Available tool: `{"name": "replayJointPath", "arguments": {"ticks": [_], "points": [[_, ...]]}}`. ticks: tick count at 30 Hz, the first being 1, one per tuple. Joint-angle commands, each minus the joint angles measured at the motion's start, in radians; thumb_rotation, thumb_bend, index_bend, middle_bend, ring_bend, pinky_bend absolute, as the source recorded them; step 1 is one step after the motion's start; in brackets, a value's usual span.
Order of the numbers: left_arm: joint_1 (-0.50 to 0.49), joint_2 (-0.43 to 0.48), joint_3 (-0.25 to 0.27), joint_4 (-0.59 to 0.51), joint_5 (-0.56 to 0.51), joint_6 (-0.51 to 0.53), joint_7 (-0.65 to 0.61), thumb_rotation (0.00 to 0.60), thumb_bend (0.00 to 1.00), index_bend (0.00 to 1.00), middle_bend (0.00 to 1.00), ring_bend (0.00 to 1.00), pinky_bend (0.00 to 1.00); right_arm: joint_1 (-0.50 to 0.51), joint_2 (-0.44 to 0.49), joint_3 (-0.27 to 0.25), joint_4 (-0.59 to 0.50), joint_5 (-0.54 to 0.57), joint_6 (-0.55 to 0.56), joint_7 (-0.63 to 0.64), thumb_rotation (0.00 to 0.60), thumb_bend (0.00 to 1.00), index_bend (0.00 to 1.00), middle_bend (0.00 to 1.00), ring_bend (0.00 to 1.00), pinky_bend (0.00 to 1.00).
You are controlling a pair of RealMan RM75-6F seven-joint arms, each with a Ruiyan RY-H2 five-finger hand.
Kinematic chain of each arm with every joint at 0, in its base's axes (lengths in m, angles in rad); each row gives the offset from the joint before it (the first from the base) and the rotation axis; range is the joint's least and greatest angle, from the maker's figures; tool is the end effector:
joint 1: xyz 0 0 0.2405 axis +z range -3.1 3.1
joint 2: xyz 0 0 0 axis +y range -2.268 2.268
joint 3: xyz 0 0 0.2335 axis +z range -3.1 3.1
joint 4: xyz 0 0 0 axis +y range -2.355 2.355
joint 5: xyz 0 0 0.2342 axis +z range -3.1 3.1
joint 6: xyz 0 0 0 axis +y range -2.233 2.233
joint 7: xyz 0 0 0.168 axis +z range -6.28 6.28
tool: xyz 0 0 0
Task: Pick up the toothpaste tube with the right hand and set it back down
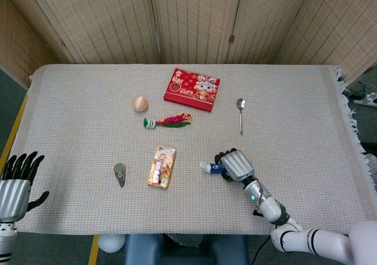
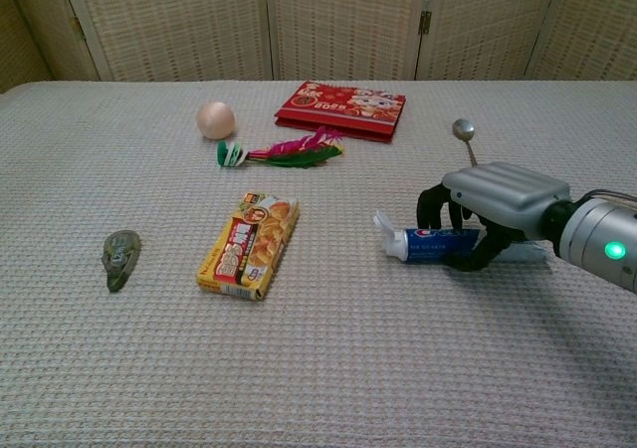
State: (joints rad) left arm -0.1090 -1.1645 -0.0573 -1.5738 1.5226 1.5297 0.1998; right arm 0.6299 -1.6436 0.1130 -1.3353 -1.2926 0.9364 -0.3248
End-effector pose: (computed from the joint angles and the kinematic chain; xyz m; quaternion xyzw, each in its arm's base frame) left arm -0.2910 0.2141 0.1234 -0.6260 -0.3022 -0.3578 0.6235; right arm -0.1654 -0.3246 -0.0832 0.7787 -0.3506 0.3286 0.4034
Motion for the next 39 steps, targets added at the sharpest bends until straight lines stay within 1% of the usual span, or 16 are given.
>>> {"name": "replayJointPath", "arguments": {"ticks": [1, 6, 9, 12, 14, 19, 20, 21, 22, 23, 24, 25, 27, 31, 35, 39], "points": [[-0.002, 0.0, -0.001, 0.001, 0.001, -0.002, -0.001, 0.6, 0.24, 0.15, 0.1, 0.09, 0.0, 0.001, -0.002, -0.001, 0.003, -0.001, 0.0, 0.011, 0.6, 0.44, 0.48, 0.46, 0.47, 0.4], [-0.016, 0.001, -0.003, 0.001, 0.011, -0.015, -0.006, 0.6, 0.24, 0.16, 0.1, 0.09, 0.0, 0.003, 0.0, -0.003, 0.006, -0.019, 0.008, 0.045, 0.6, 0.57, 0.54, 0.51, 0.53, 0.49], [-0.037, 0.006, -0.004, -0.005, 0.029, -0.036, -0.021, 0.6, 0.24, 0.16, 0.11, 0.1, 0.0, 0.013, 0.018, -0.005, -0.009, -0.036, -0.003, 0.066, 0.6, 0.65, 0.56, 0.52, 0.55, 0.52], [-0.073, 0.01, -0.011, -0.009, 0.06, -0.062, -0.048, 0.6, 0.24, 0.17, 0.14, 0.13, 0.0, 0.029, 0.055, -0.001, -0.048, -0.052, -0.012, 0.06, 0.6, 0.69, 0.57, 0.52, 0.56, 0.53], [-0.105, 0.008, -0.018, -0.003, 0.086, -0.082, -0.074, 0.6, 0.24, 0.18, 0.17, 0.16, 0.02, 0.044, 0.092, 0.008, -0.093, -0.059, -0.021, 0.046, 0.6, 0.71, 0.57, 0.53, 0.56, 0.54], [-0.19, 0.002, -0.03, 0.006, 0.14, -0.153, -0.112, 0.6, 0.25, 0.21, 0.3, 0.3, 0.2, 0.089, 0.205, 0.039, -0.226, -0.045, -0.065, -0.021, 0.6, 0.72, 0.57, 0.53, 0.57, 0.55], [-0.206, 0.0, -0.03, 0.005, 0.152, -0.167, -0.114, 0.6, 0.26, 0.21, 0.35, 0.35, 0.26, 0.1, 0.228, 0.045, -0.252, -0.036, -0.076, -0.042, 0.6, 0.73, 0.57, 0.53, 0.57, 0.55], [-0.228, -0.002, -0.031, 0.002, 0.167, -0.186, -0.121, 0.6, 0.29, 0.22, 0.41, 0.42, 0.36, 0.113, 0.257, 0.055, -0.285, -0.02, -0.09, -0.072, 0.6, 0.73, 0.57, 0.53, 0.57, 0.55], [-0.245, -0.005, -0.031, -0.002, 0.176, -0.201, -0.124, 0.6, 0.32, 0.22, 0.46, 0.47, 0.41, 0.122, 0.277, 0.062, -0.309, -0.006, -0.099, -0.093, 0.6, 0.73, 0.57, 0.53, 0.57, 0.55], [-0.261, -0.006, -0.031, -0.008, 0.185, -0.218, -0.127, 0.6, 0.37, 0.23, 0.55, 0.56, 0.51, 0.132, 0.295, 0.069, -0.332, 0.01, -0.108, -0.113, 0.6, 0.74, 0.57, 0.53, 0.57, 0.55], [-0.283, -0.007, -0.029, -0.018, 0.197, -0.241, -0.133, 0.6, 0.42, 0.24, 0.64, 0.63, 0.57, 0.145, 0.317, 0.077, -0.359, 0.032, -0.119, -0.14, 0.6, 0.74, 0.57, 0.53, 0.57, 0.55], [-0.299, -0.008, -0.027, -0.026, 0.206, -0.259, -0.141, 0.6, 0.45, 0.24, 0.7, 0.69, 0.6, 0.156, 0.332, 0.083, -0.378, 0.049, -0.126, -0.162, 0.6, 0.74, 0.57, 0.53, 0.57, 0.55], [-0.338, -0.014, -0.025, -0.039, 0.226, -0.296, -0.163, 0.6, 0.54, 0.23, 0.8, 0.78, 0.64, 0.179, 0.363, 0.094, -0.418, 0.093, -0.137, -0.214, 0.6, 0.74, 0.57, 0.53, 0.57, 0.55], [-0.403, -0.039, -0.027, -0.034, 0.25, -0.35, -0.187, 0.6, 0.64, 0.23, 0.88, 0.84, 0.72, 0.225, 0.403, 0.107, -0.473, 0.175, -0.149, -0.294, 0.6, 0.74, 0.57, 0.53, 0.58, 0.55], [-0.451, -0.07, -0.031, -0.037, 0.252, -0.389, -0.2, 0.6, 0.69, 0.21, 0.96, 0.89, 0.77, 0.266, 0.414, 0.099, -0.508, 0.237, -0.137, -0.379, 0.6, 0.75, 0.57, 0.53, 0.58, 0.55], [-0.495, -0.099, -0.041, -0.048, 0.249, -0.42, -0.189, 0.6, 0.72, 0.18, 0.98, 0.91, 0.78, 0.304, 0.404, 0.092, -0.532, 0.293, -0.111, -0.435, 0.6, 0.75, 0.57, 0.53, 0.58, 0.55]]}}
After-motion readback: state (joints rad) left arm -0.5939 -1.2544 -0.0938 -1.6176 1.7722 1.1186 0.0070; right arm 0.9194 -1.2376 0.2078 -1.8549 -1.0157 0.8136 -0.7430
